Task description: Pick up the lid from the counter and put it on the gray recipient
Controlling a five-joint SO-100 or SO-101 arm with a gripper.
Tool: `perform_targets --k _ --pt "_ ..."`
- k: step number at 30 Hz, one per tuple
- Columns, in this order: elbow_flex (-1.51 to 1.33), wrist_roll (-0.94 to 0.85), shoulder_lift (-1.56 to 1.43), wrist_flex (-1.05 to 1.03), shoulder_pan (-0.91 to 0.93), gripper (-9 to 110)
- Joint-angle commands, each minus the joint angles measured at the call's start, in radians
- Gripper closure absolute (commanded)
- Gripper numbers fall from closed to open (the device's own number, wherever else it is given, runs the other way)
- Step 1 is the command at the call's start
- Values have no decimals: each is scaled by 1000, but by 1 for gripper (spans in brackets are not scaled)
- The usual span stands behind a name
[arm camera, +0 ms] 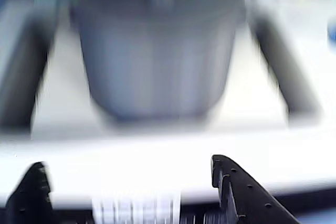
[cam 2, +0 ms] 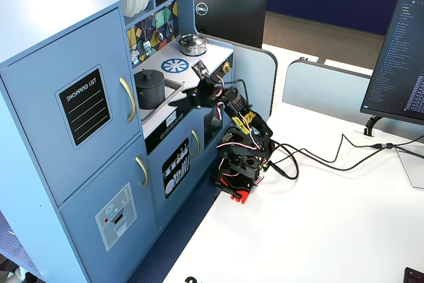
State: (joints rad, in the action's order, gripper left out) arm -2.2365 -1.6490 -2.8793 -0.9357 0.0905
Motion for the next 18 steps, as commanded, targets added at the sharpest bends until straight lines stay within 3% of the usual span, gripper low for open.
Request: perform_targets --k 1,5,10,18 --pt "-189 25 -60 0 28 82" --pt "-471 49 -86 132 -8 100" --pt "-676 87 -170 69 -31 101" --pt "-762 133 -298 -261 -38 101"
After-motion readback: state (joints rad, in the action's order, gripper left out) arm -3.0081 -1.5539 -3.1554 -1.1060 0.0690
